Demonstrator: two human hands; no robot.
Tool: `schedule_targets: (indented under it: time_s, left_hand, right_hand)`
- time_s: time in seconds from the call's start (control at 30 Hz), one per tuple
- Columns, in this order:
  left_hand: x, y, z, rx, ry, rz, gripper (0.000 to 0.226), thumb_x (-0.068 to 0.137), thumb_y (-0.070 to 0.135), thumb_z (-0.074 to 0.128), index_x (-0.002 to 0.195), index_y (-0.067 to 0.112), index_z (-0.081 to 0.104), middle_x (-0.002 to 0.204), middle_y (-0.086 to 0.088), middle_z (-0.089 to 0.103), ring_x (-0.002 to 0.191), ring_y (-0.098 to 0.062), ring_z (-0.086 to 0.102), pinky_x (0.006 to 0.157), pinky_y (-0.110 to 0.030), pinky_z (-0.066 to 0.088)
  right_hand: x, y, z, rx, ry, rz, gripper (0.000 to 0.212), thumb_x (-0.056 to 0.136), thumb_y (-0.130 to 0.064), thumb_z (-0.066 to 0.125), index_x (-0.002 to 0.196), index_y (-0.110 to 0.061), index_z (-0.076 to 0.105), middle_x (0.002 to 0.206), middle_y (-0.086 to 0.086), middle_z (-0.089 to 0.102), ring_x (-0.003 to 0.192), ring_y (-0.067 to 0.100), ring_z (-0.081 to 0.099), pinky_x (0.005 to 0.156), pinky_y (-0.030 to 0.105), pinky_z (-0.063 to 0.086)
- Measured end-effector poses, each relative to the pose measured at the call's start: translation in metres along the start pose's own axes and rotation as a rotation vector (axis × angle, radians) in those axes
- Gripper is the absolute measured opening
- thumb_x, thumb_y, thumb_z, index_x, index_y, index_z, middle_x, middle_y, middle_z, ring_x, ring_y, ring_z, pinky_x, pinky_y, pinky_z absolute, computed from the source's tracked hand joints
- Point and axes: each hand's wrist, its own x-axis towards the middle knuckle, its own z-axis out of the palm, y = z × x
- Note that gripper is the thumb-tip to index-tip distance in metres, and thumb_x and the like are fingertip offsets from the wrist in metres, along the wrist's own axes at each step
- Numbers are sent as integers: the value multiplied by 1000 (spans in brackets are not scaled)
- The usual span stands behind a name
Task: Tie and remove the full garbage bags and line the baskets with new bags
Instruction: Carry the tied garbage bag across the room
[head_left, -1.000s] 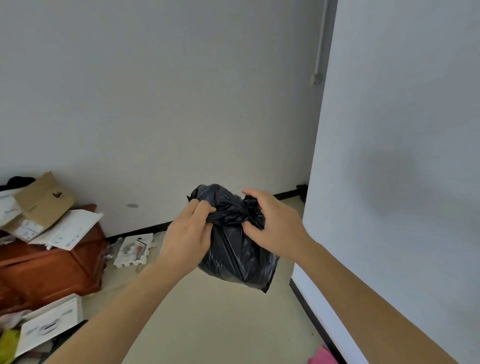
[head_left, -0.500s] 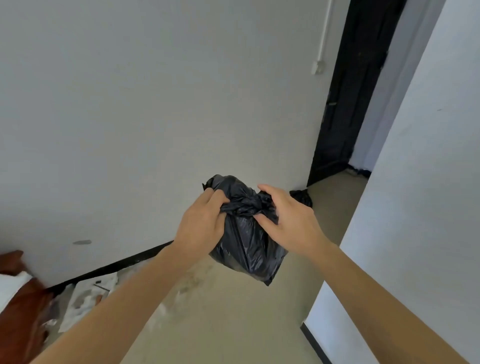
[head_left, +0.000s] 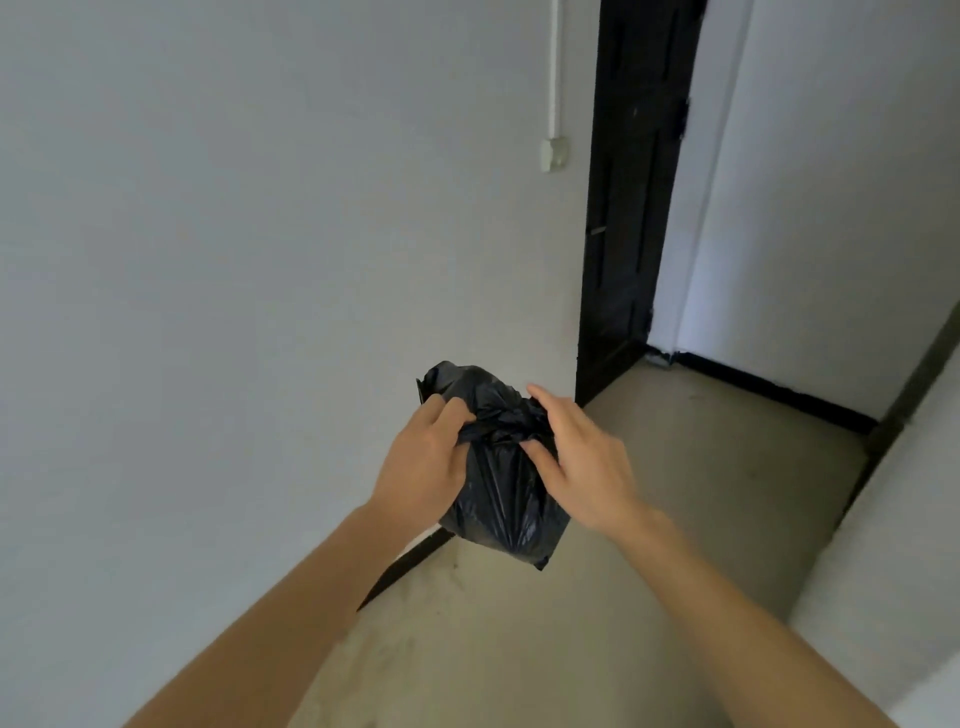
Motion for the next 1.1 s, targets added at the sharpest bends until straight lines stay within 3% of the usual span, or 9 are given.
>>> schedule_targets:
  time_s: [0.1, 0.23, 0.43, 0.57, 0.7, 0.77, 0.9, 1.03, 1.1]
  left_hand:
    - [69, -46, 16, 13, 21, -37, 22, 82, -10, 57, 101, 2, 59, 89, -8, 52, 74, -25, 52, 61, -41, 48]
    - [146, -115, 58, 11, 25, -67, 26, 82, -10, 57, 104, 2, 60, 92, -9, 53, 77, -28, 54, 63, -36, 47]
    - [267, -223, 165, -108, -20, -57, 27, 82, -11, 58, 106, 0, 61, 95, -13, 55, 80, -32, 56, 67, -44, 51]
    - [363, -273, 233, -211, -92, -37, 24, 85, -8, 57, 106, 1, 61, 96, -14, 55, 83, -31, 57, 71, -44, 51]
    - [444, -288, 304, -291, -202, -1, 20, 85, -8, 57, 102, 1, 61, 94, -15, 54, 83, -30, 55, 71, -40, 49]
    - [472, -295, 346, -311, -267, 3, 18, 87, -5, 56, 102, 3, 61, 94, -13, 53, 83, -29, 54, 70, -38, 48]
    - [508, -320, 440, -318, -396, -126, 16, 91, 0, 52, 103, 6, 59, 96, -11, 55, 85, -27, 54, 71, -33, 44]
    - [509, -354, 524, -256, -522, -341, 15, 92, 5, 53, 106, 7, 58, 94, -13, 56, 85, -31, 57, 73, -38, 48]
    - [514, -373, 563, -181, -582, -397, 19, 94, 8, 51, 111, 11, 58, 94, -12, 56, 84, -29, 56, 70, -35, 46]
  right_hand:
    - [77, 25, 30, 3, 19, 5, 57, 99, -37, 50, 150, -26, 26, 121, -5, 54, 100, 11, 58, 67, 27, 47]
    - [164, 71, 82, 33, 5, 5, 57, 100, -36, 48, 150, -28, 23, 121, -6, 53, 100, 12, 57, 68, 32, 50]
    - [279, 179, 165, -45, -45, 32, 56, 101, -37, 49, 151, -25, 26, 124, -3, 55, 103, 14, 58, 70, 33, 52]
    - [354, 249, 189, -62, -86, 117, 56, 101, -37, 48, 151, -26, 24, 128, -1, 55, 110, 16, 57, 79, 40, 55]
    - [394, 326, 198, -103, -62, 239, 55, 100, -34, 51, 150, -26, 30, 129, 0, 58, 107, 17, 58, 77, 23, 44]
    - [405, 366, 209, -124, -81, 287, 52, 101, -33, 50, 149, -25, 33, 129, 1, 59, 106, 18, 59, 77, 25, 44]
    - [421, 450, 256, -50, -178, 336, 40, 101, -27, 48, 141, -21, 42, 126, 2, 59, 103, 22, 61, 80, 35, 53]
    - [428, 524, 322, 33, -313, 333, 33, 100, -23, 53, 131, -15, 50, 120, 4, 59, 101, 22, 61, 76, 24, 45]
    - [432, 556, 353, 40, -369, 327, 34, 100, -26, 53, 132, -13, 50, 123, 6, 59, 103, 23, 61, 76, 25, 47]
